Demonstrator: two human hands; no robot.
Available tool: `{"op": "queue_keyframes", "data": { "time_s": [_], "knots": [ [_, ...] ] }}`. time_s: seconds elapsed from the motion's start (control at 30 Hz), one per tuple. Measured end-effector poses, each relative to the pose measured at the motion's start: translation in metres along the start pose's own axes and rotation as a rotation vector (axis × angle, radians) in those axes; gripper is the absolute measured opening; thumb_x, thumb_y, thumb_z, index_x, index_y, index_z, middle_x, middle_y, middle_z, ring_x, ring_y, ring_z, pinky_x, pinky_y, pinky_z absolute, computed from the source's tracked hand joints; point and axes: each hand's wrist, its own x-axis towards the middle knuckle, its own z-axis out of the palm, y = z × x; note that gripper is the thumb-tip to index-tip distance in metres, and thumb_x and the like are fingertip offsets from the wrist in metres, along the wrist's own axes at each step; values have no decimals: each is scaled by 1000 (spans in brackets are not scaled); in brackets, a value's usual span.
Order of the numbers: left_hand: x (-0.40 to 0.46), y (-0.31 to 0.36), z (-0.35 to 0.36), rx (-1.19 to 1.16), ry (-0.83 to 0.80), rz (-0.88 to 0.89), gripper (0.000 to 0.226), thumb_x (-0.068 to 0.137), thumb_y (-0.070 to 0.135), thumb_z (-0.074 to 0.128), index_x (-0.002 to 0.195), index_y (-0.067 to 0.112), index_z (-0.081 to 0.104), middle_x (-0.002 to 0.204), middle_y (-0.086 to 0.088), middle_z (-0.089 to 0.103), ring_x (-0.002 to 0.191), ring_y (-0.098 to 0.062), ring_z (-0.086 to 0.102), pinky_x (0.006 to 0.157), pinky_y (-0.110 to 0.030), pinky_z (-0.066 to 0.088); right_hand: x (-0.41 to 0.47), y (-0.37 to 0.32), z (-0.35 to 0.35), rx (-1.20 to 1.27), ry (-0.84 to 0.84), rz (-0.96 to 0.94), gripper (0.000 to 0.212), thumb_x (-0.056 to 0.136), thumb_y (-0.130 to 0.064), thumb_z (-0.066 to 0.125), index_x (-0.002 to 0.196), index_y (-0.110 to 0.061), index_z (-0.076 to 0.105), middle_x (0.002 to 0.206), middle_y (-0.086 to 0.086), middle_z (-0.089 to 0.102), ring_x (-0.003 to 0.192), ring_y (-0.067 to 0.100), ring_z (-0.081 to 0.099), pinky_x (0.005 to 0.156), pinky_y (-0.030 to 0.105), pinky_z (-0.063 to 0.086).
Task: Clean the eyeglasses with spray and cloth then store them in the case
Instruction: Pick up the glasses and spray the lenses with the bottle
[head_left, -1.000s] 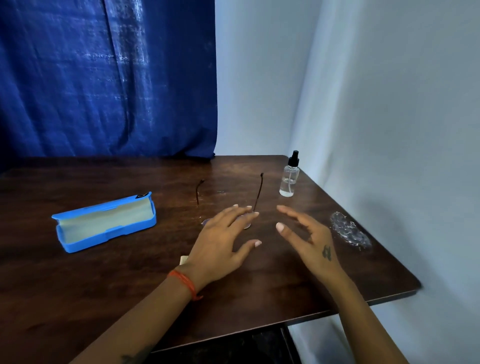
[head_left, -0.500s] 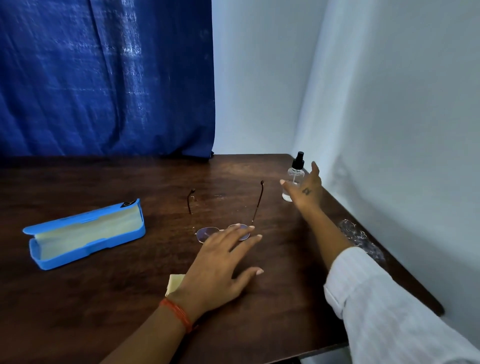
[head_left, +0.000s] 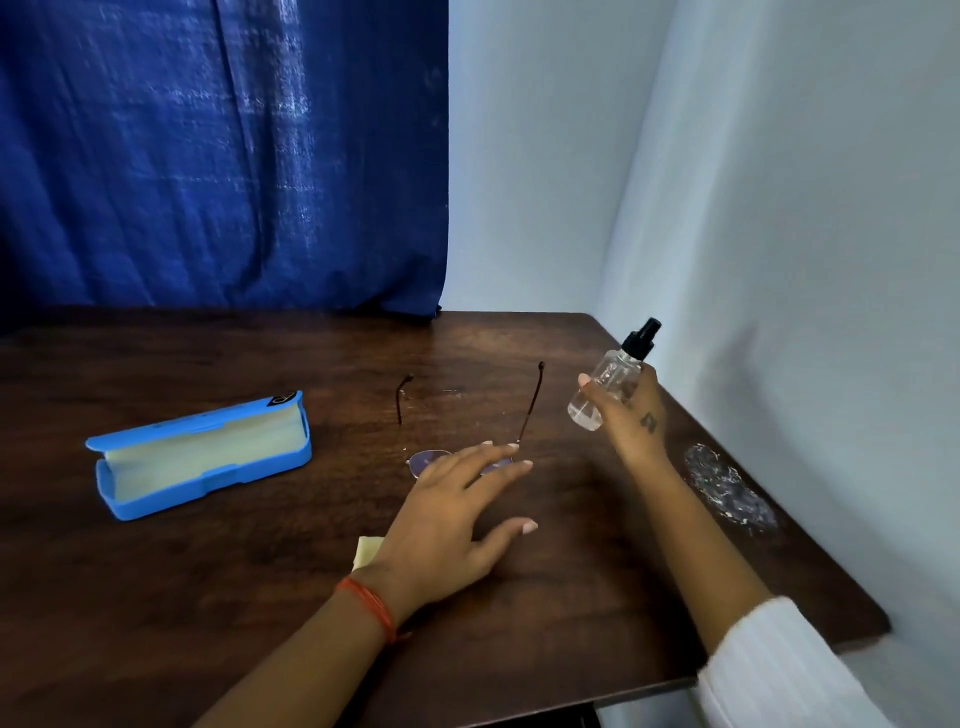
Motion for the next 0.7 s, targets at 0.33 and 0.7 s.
{"op": "queue_keyframes", "data": {
  "time_s": [0.33,0.7],
  "knots": [
    [-13,-15,-46,52,35,-70,46,80,38,67,122,21,59,128,2,58,125,-15,47,105,-35,37,-112,-25,-6,453,-311,238,41,58,-13,71,98,-20,61,88,15,67,70,27,70,68,44,58],
    [1,-73,-57,-348,34,-586,72,66,17,81,124,28,40,133,-2,42,114,-13,47,87,-24,45,-124,-35,33,417,-553,236,52,58,-9,77,106,-11,58,85,12,69,73,30,69,68,38,59]
  ]
}}
